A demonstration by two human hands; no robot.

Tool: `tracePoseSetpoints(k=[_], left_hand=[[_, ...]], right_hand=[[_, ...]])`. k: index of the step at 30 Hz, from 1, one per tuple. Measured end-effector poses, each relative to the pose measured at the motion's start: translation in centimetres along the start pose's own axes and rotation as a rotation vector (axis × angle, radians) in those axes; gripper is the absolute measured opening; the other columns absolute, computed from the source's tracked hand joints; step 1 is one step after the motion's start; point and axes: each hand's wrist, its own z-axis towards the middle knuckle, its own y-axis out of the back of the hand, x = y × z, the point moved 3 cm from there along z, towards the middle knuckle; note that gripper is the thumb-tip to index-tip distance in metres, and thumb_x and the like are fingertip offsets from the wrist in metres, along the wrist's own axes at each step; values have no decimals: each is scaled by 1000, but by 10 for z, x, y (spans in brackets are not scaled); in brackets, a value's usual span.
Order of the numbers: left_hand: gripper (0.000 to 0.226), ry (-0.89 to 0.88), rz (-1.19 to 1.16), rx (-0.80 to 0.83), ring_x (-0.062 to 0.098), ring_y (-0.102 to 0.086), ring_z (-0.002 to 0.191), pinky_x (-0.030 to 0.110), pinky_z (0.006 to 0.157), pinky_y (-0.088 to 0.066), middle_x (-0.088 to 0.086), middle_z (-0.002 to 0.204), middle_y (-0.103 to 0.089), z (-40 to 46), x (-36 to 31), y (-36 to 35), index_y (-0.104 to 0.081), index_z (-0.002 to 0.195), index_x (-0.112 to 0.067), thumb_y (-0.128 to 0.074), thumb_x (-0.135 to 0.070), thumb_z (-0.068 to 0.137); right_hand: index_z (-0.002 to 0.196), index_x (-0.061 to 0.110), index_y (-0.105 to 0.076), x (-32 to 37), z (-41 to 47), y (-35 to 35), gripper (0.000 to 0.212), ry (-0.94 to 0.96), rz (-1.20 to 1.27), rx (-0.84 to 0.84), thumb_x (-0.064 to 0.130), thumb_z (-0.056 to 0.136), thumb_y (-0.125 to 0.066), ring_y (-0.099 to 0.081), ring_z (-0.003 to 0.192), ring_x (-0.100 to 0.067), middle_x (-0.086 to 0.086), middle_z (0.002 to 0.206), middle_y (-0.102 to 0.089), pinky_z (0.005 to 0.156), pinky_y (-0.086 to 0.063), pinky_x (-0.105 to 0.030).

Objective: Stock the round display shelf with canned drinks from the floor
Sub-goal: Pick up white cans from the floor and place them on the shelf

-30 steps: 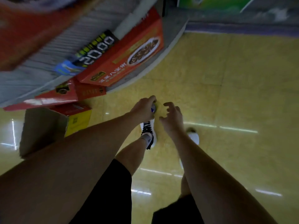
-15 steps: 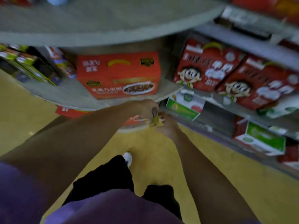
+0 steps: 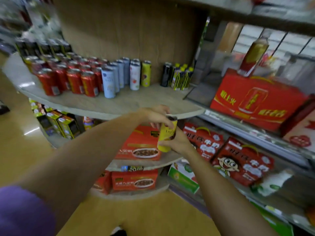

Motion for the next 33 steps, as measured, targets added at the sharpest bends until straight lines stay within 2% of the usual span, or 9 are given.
tracePoseSetpoints(k=[5,12,17,21,24,27,29,31,33], left_hand=[[47,-61,-48,-52,15,-61,65,30,59,-51,1,89,-64,1,-27,62,-58,113,-13,-84,-26,76],[40,-175,61,-153,11,-64,83,29,68,-53,3,98,-70,33,-24,128,-68,107,-13,-80,-37,77],[28,-170,162,-125,14,-68,76,24,65,-49,10,86,-71,75,-1,164,-69,86,-8,-83,-29,77],[28,-132,329,-98,14,-61,75,32,70,-50,2,74,-61,119,21,184,-62,74,-15,-84,-33,75],[27,-148,320,-92,8,-57,65,23,59,-42,-1,66,-57,147,23,197,-59,70,-14,-81,-26,78],[28,-142,459,-69,13,-61,70,27,58,-39,0,69,-62,175,26,207,-59,66,-18,-77,-31,83],[22,-165,619,-117,19,-65,81,30,63,-47,1,79,-66,187,24,212,-67,75,-19,-70,-36,88],[20,-217,756,-197,25,-65,95,36,69,-52,7,102,-68,194,19,215,-72,103,-20,-62,-35,93],[19,-238,854,-209,30,-63,102,36,67,-47,12,110,-65,200,13,215,-67,106,-13,-57,-26,97]], right_hand=[[115,19,-58,44,35,-2,62,-37,93,-181,35,64,-90,-65,93,-15,5,103,-68,81,-55,-36],[101,23,-53,89,98,-13,52,18,40,-333,34,65,-89,-62,84,-16,8,90,-63,74,-52,-37],[101,26,-47,105,151,-30,52,-23,-35,-303,33,68,-88,-55,79,-15,9,86,-57,60,-41,-29],[101,26,-46,99,198,-46,54,-62,-94,-347,35,67,-87,-62,88,-21,7,88,-58,65,-40,-29],[106,22,-52,102,232,-46,55,-90,-67,-357,34,66,-88,-61,88,-18,6,90,-60,66,-38,-27],[113,16,-55,101,262,-43,61,-116,-74,-378,34,65,-88,-63,93,-21,-1,98,-67,67,-39,-26],[117,15,-55,100,282,-40,65,-129,-73,-388,36,65,-88,-64,100,-26,-5,106,-69,69,-41,-27],[119,13,-54,101,299,-38,66,-157,-64,-378,36,67,-87,-63,103,-27,-6,108,-67,68,-38,-26],[122,13,-52,101,317,-37,69,-167,-28,-365,33,66,-88,-62,106,-27,-7,112,-66,71,-41,-29]])
